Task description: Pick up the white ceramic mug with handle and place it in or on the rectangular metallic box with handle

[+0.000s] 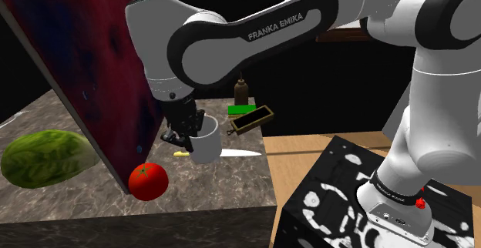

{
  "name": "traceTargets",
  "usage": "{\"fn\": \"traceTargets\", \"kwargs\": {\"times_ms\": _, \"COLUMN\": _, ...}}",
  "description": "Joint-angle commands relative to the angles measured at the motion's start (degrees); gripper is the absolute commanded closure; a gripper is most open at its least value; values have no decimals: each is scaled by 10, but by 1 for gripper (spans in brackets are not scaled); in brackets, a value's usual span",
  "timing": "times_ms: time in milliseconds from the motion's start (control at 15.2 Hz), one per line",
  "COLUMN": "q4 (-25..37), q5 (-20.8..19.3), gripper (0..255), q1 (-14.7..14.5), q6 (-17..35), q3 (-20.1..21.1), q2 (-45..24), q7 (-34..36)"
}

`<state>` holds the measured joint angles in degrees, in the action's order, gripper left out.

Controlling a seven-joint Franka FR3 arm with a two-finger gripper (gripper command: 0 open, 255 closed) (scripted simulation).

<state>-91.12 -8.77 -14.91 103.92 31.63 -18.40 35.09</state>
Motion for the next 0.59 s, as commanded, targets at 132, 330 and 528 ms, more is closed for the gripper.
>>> {"fn": "traceTargets", "kwargs": {"times_ms": 132, "q4": -53, "q5": 26, "gripper": 255, "q1": 46, "q6": 10, "q3": -10, "q2": 51, "q7": -57}}
{"fn": "traceTargets", "kwargs": {"times_ms": 330, "q4": -89, "q5": 43, "gripper": 255, "q1": 78, "q6": 18, "q3": -22, "q2": 85, "q7": -102}}
{"fn": "traceTargets", "kwargs": {"times_ms": 528, "q4": -118, "q5": 57, "gripper": 255, "q1": 106, "q6": 22, "q3": -37, "q2": 114, "q7": -147}}
